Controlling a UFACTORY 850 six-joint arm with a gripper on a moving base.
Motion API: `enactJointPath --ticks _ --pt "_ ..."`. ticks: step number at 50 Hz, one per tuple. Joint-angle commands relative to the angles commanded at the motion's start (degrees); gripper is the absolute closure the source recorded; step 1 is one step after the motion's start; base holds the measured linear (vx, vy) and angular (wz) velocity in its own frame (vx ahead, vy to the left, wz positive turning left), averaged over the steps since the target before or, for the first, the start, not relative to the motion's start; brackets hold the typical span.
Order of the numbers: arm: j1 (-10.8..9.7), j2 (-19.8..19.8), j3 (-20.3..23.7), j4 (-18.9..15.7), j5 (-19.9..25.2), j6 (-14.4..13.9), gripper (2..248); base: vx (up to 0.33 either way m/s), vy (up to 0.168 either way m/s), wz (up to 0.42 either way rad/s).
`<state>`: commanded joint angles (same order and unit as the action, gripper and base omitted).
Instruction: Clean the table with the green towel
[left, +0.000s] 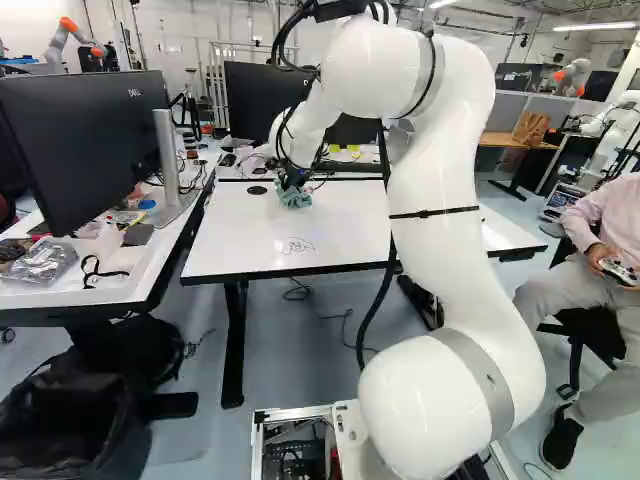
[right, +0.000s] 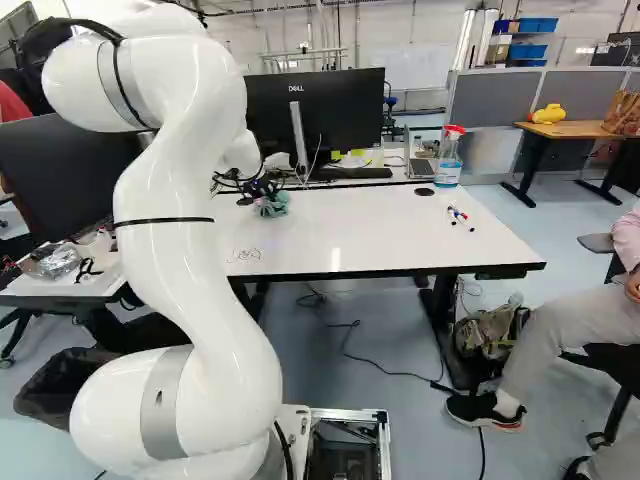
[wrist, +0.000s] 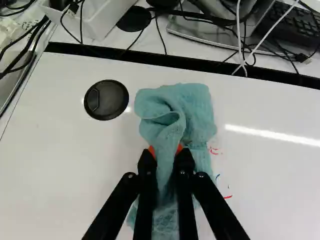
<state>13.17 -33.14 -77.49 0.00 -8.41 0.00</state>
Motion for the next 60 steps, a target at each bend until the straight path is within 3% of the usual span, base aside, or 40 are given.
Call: enactJointPath --ticks 24,60 --pt "0.43 5.25 7.11 0.00 0.00 0.00 203 0.000 0.000 0.000" --pt "-5.08 7.56 10.18 0.00 0.00 0.00 203 0.000 0.000 0.000"
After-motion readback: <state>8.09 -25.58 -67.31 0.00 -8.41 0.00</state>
